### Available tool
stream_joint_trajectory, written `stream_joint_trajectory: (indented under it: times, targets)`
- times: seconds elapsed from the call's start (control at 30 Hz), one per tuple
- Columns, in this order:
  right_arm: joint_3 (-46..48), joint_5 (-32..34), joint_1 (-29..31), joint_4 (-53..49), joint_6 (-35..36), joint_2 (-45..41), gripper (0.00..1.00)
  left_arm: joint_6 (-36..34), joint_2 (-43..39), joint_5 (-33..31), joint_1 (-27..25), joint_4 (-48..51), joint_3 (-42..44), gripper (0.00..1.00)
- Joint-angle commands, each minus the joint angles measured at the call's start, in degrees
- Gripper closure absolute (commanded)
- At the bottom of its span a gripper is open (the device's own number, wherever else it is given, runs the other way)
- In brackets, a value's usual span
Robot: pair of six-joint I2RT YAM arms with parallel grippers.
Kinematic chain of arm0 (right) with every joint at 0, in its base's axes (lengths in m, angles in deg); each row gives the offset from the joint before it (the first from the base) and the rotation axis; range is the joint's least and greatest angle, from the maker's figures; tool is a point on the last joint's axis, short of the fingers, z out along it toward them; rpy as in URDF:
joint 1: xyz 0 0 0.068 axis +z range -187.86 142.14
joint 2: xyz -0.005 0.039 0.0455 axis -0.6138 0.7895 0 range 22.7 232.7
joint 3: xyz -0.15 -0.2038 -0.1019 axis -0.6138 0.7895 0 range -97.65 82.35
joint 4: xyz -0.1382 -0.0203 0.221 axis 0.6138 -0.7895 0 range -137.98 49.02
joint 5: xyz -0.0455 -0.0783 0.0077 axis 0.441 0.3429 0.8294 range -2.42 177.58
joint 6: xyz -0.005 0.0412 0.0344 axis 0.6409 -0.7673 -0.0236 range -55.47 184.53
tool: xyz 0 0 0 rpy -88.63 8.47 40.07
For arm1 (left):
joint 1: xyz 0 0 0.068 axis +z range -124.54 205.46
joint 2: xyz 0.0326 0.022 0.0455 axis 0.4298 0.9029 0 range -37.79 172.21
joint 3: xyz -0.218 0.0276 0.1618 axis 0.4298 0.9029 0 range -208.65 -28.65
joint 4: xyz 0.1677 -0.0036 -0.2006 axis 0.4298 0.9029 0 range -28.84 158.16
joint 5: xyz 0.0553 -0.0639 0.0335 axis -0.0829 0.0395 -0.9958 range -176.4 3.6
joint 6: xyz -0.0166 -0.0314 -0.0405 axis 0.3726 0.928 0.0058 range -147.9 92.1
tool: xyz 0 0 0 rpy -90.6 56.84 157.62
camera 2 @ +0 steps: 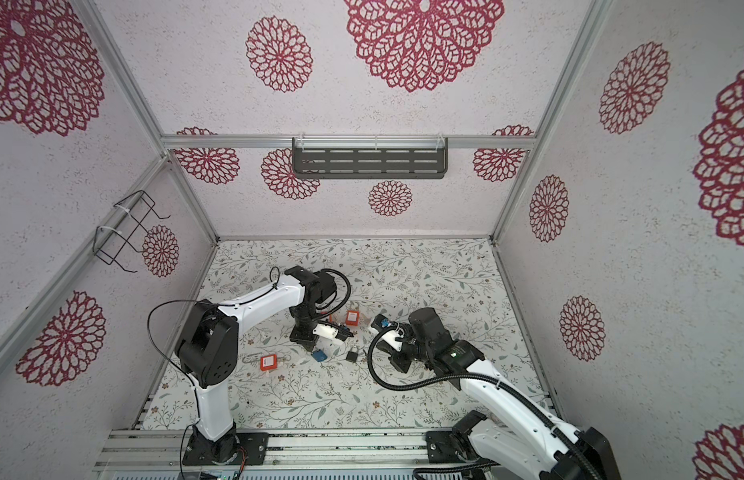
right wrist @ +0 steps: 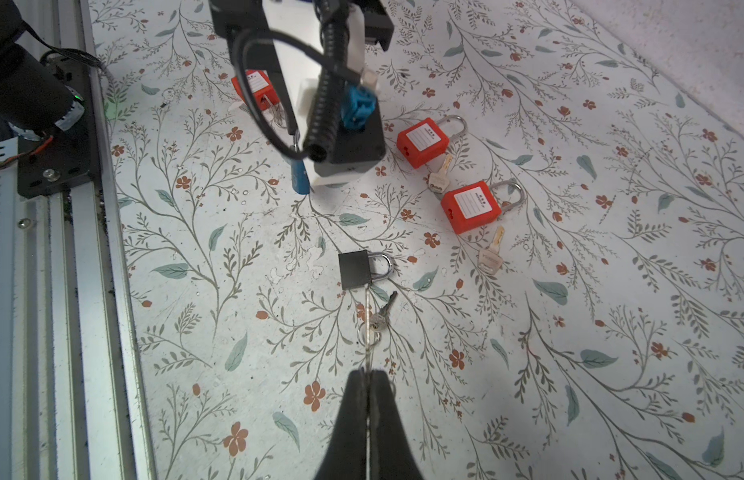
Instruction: Lock with the key
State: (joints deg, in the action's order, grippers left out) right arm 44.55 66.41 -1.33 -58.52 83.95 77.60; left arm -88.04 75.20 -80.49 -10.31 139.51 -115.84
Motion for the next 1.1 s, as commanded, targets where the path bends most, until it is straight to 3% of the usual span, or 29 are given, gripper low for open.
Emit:
stream_joint_trajectory:
  times: [0.0, 0.3, 0.57, 1.07]
  targets:
    - [0.68, -0.98, -0.15, 3.04, -1.27, -0.40, 1.00, -0.35, 1.93, 1.29, -0.96, 1.02, -0.60, 1.00]
    - [1.99, -1.24, -0.15, 4.95, -2.02, 0.41, 1.00, 0.78, 3.69, 0.45, -1.23, 0.16, -1.38, 1.00]
    - [2.47, -1.60, -0.15, 5.89, -2.11, 1.07, 1.00, 2.24, 5.52, -1.22, -1.63, -0.38, -3.15, 0.85]
    - [3.52, -2.02, -0.22, 8.20, -4.82, 2.46, 1.00, 6.26, 8.21, -3.95, -1.26, -4.73, -5.79, 0.80]
